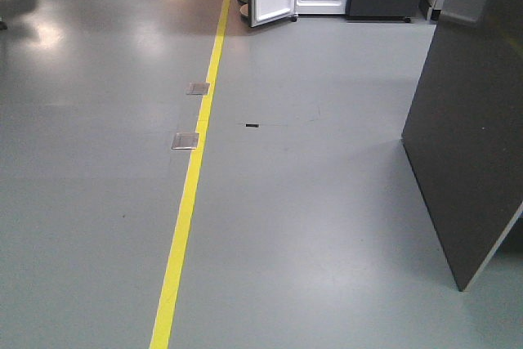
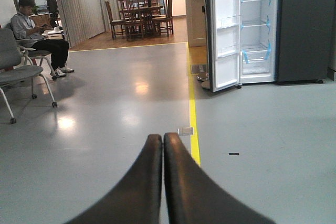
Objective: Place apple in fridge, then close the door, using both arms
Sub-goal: 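Drive toward the open white refrigerator along the yellow line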
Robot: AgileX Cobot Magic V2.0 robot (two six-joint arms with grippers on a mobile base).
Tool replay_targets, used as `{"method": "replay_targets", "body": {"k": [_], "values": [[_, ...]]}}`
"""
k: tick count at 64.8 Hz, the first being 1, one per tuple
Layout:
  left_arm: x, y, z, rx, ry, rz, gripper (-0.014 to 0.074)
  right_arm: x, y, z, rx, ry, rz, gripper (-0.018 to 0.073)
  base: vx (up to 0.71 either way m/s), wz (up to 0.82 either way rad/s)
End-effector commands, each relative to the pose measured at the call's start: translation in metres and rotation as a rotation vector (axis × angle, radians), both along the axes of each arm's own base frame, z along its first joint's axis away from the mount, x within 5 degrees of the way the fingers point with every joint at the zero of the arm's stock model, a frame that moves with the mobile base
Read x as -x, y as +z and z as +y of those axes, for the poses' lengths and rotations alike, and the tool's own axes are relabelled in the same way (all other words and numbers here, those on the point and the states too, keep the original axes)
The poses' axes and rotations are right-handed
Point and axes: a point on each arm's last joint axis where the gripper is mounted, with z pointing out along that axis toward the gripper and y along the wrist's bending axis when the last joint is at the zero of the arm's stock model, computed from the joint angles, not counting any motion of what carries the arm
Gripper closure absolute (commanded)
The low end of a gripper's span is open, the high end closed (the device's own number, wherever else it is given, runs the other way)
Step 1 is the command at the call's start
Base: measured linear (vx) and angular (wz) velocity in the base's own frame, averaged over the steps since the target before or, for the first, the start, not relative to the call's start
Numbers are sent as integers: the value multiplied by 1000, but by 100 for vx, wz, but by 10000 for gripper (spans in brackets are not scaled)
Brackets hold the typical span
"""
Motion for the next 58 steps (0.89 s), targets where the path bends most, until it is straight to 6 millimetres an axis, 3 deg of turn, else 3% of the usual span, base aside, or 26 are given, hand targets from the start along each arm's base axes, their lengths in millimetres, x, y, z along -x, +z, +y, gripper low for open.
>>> {"method": "replay_targets", "body": {"k": [1,58], "values": [[0,-2,-1,11,-12,-60,602,2,15,0,-24,-16,-109,517,7,-3],[0,-2,-1,11,-12,-60,602,2,15,0,-24,-16,-109,517,10,-2]]}}
